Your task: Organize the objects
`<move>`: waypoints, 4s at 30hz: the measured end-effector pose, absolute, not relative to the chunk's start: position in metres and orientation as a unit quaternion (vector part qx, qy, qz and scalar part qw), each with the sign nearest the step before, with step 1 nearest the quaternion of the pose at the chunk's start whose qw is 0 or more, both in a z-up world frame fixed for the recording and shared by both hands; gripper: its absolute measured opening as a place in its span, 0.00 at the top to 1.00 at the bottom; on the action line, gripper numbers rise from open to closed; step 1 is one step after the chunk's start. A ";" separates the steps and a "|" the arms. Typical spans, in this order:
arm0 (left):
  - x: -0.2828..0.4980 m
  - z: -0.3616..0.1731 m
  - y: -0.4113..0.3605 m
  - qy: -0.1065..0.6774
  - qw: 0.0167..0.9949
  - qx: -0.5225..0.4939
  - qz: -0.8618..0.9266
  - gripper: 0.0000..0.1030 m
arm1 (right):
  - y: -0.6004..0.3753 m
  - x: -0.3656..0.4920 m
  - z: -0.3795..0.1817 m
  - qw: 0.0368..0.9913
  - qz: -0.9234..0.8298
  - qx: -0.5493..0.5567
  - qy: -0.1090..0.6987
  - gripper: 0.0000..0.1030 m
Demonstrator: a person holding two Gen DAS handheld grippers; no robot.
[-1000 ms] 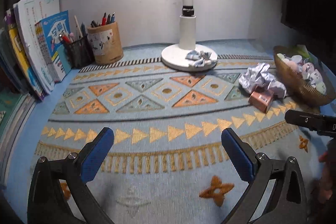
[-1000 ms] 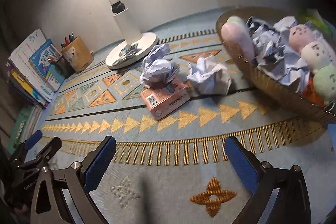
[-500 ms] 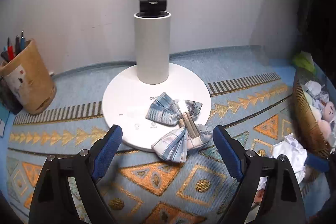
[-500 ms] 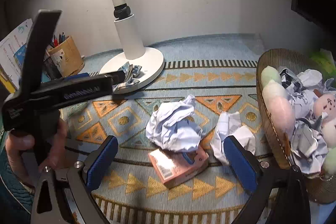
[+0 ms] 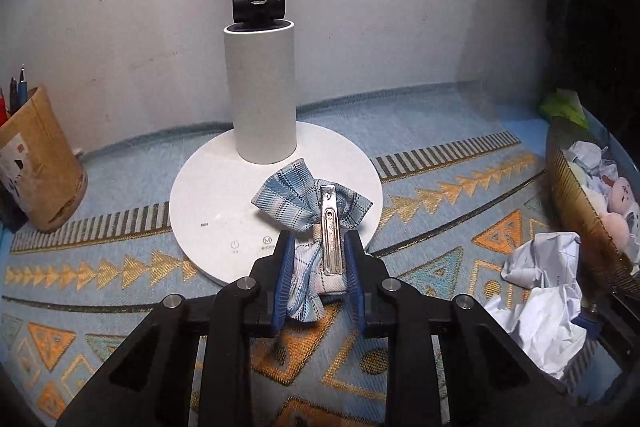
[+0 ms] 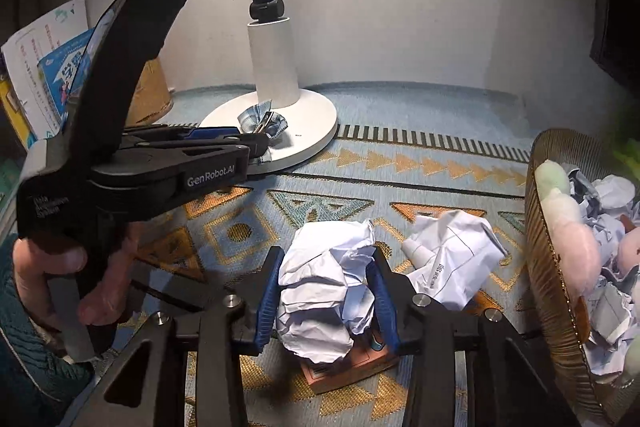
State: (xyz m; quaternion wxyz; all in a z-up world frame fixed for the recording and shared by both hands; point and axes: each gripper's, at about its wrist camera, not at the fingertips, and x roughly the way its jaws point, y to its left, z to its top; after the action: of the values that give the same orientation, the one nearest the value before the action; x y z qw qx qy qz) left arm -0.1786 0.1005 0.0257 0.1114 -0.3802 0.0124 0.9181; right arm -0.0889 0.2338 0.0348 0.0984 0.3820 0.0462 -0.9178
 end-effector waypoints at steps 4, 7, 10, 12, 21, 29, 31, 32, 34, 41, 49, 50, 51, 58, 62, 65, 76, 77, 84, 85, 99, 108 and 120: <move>-0.142 0.051 0.094 0.007 0.108 -0.362 0.926 0.79 | 0.241 -0.078 0.047 0.109 -0.926 0.360 0.029 0.63; -0.103 0.071 0.080 -0.009 0.110 -0.345 0.932 0.79 | 0.257 -0.056 0.072 0.133 -0.934 0.332 -0.008 0.63; -0.063 0.084 0.065 -0.030 0.095 -0.328 0.939 0.79 | 0.272 -0.024 0.090 0.153 -0.938 0.310 -0.025 0.63; -0.039 0.084 0.058 -0.037 0.081 -0.320 0.943 0.79 | 0.281 -0.003 0.093 0.155 -0.936 0.313 -0.034 0.62; 0.001 0.032 0.057 -0.035 0.032 -0.350 0.936 0.79 | 0.308 0.034 0.038 0.171 -0.888 0.414 -0.106 0.62; 0.000 0.025 0.055 -0.030 0.027 -0.357 0.933 0.79 | 0.307 0.038 0.026 0.167 -0.881 0.421 -0.134 0.30; 0.000 0.024 0.052 -0.041 0.029 -0.356 0.933 0.79 | 0.307 0.043 0.026 0.172 -0.879 0.423 -0.135 0.29; 0.000 0.024 0.052 -0.042 0.031 -0.356 0.933 0.79 | 0.307 0.044 0.027 0.171 -0.878 0.426 -0.135 0.28; 0.001 0.024 0.054 -0.039 0.034 -0.355 0.933 0.79 | 0.305 0.044 0.026 0.170 -0.876 0.432 -0.133 0.25; -0.003 0.019 0.047 -0.060 0.048 -0.389 0.918 0.51 | 0.293 0.051 0.025 0.172 -0.875 0.442 -0.098 0.23; -0.002 0.014 0.047 -0.034 0.044 -0.418 0.907 0.13 | 0.293 0.073 0.016 0.202 -0.867 0.448 -0.082 0.16; -0.005 0.012 0.054 -0.015 0.043 -0.421 0.906 0.14 | 0.292 0.075 0.015 0.204 -0.867 0.448 -0.078 0.16; -0.008 0.010 0.061 0.004 0.045 -0.427 0.903 0.15 | 0.290 0.079 0.015 0.201 -0.870 0.445 -0.069 0.16; -0.010 0.004 0.075 0.052 0.038 -0.424 0.903 0.73 | 0.279 0.093 0.014 0.197 -0.873 0.446 -0.012 0.15; -0.011 0.004 0.072 0.048 0.025 -0.422 0.905 0.74 | 0.289 0.104 0.013 0.200 -0.874 0.442 -0.022 0.13; -0.010 0.004 0.073 0.052 0.020 -0.419 0.906 0.74 | 0.292 0.108 0.012 0.198 -0.876 0.439 -0.026 0.11; -0.005 0.014 0.071 0.027 0.029 -0.407 0.912 0.76 | 0.281 0.111 0.025 0.163 -0.902 0.399 -0.027 0.54; -0.005 0.019 0.072 0.018 0.035 -0.404 0.914 0.76 | 0.286 0.112 0.030 0.160 -0.906 0.390 -0.032 0.54; -0.021 0.083 0.120 0.006 0.079 -0.338 0.938 0.76 | 0.365 0.094 0.082 0.085 -0.938 0.326 -0.075 0.53; -0.026 0.092 0.132 0.006 0.092 -0.330 0.939 0.76 | 0.379 0.088 0.088 0.076 -0.940 0.323 -0.080 0.53; -0.101 0.114 0.311 0.033 0.265 -0.307 0.913 0.76 | 0.523 -0.010 0.141 -0.088 -0.937 0.266 -0.208 0.52; -0.108 0.100 0.309 0.013 0.311 -0.318 0.896 0.19 | 0.529 -0.051 0.136 -0.096 -0.938 0.279 -0.183 0.16; -0.090 0.081 0.181 -0.066 0.199 -0.366 0.907 0.19 | 0.489 -0.005 0.131 0.045 -0.949 0.247 -0.191 0.13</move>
State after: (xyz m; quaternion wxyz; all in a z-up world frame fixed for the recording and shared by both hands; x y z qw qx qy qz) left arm -0.0897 0.1815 0.0814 0.1990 -0.3664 -0.0663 0.9065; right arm -0.0052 0.4888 0.1306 0.0449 0.2465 -0.1912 -0.9490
